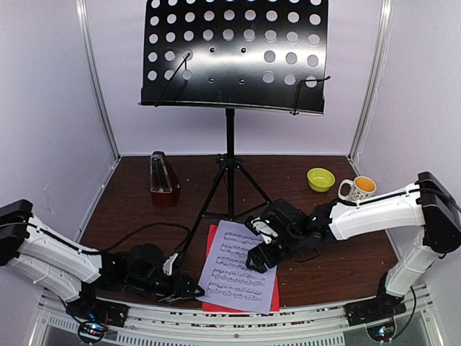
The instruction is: Set up the instrument practice props
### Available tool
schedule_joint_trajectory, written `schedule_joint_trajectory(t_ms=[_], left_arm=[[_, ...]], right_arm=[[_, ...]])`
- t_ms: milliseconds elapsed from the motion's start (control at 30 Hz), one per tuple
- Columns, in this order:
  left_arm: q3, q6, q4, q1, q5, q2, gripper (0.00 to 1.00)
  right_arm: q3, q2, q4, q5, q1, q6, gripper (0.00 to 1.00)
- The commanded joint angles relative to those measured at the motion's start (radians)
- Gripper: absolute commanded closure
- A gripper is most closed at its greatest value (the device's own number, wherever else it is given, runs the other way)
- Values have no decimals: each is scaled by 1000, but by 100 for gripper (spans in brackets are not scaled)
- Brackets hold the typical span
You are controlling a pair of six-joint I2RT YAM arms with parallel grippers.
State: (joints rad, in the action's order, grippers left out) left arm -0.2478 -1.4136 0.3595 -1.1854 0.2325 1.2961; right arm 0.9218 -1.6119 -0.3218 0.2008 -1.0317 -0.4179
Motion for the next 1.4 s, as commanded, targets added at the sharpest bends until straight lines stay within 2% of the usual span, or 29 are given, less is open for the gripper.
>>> schedule_joint_trajectory(t_ms=[0,200,367,667,800,933,967,1067,1233,1367], left_arm=[[-11,-26,136,-6,23,85,53],[22,-65,218,-6,-13,110,57],[42,-64,196,-6,-78,49,59],[22,-54,247,-6,-83,114,64],[4,-33,188,-6,-103,90,70],[-57,28,63,-5,-111,49,78],[-83,49,19,-4,-110,41,85],[-174,137,-146,-3,-112,18,98],[-332,297,-423,-9,-176,-13,100],[-413,392,-569,-22,-262,-63,100]], right_arm=[[-75,3,6,-2,4,-3,25],[-120,-51,66,45,-5,-18,56],[-144,-70,97,64,-10,-24,68],[-137,-65,102,76,-16,-22,68],[-135,-52,100,78,-16,-21,67],[-135,-23,97,77,-16,-21,66],[-133,-13,98,78,-16,-21,65],[-119,25,84,79,-14,-25,61],[-108,136,88,95,-5,-40,50],[-118,232,85,93,14,-42,41]])
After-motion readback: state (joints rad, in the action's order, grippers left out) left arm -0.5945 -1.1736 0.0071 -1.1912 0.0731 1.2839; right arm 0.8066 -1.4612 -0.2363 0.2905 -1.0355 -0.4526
